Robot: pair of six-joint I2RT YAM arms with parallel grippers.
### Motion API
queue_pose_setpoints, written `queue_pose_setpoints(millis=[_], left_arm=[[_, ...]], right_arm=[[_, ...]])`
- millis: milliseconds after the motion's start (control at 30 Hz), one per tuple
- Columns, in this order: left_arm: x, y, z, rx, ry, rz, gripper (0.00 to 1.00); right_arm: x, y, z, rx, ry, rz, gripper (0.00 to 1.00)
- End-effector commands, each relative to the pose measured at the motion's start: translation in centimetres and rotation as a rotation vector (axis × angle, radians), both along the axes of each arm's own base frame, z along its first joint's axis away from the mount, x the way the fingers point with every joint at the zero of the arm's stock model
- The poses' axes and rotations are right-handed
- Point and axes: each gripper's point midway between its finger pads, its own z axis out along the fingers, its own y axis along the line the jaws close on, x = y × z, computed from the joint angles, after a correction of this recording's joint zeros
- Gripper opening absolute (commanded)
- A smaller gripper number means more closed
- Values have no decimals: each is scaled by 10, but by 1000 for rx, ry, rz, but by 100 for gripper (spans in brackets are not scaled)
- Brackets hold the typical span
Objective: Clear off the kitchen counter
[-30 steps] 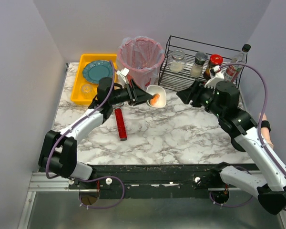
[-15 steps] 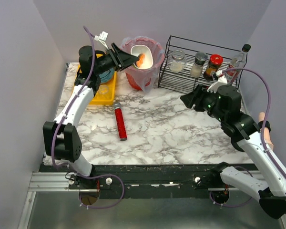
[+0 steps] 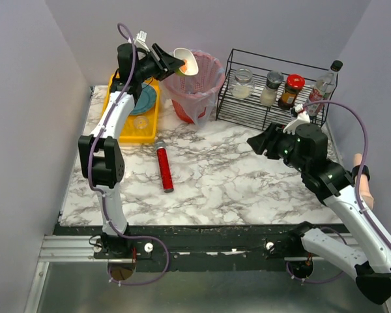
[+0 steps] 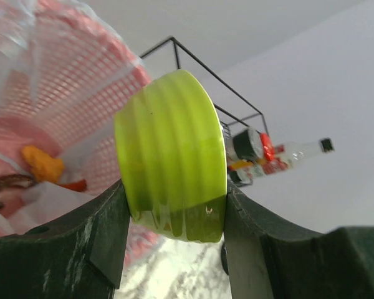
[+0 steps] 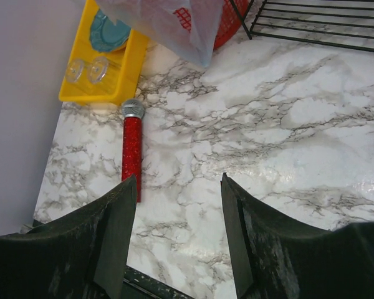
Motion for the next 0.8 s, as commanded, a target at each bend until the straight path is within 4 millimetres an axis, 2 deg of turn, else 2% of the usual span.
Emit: queue_pose_setpoints(millis=[0,33,200,567,767], left_arm=[[26,13,10,149,-46,123,34],[32,18,3,184,-27,151,34],[45,28,-6,374,-46,243,34],[39,4,-22,794,-172,309,36],[40,17,-28,993,-194,414,35]], right_arm=[[-6,-10,-7,-6,12,-31,64],[-6,-10,-9,-8,14,-33,64],[-6,-9,-11,-11,22,-23,64],[-6,3,-19,15,51,24,64],[-6,6,-21,26,58,37,64]])
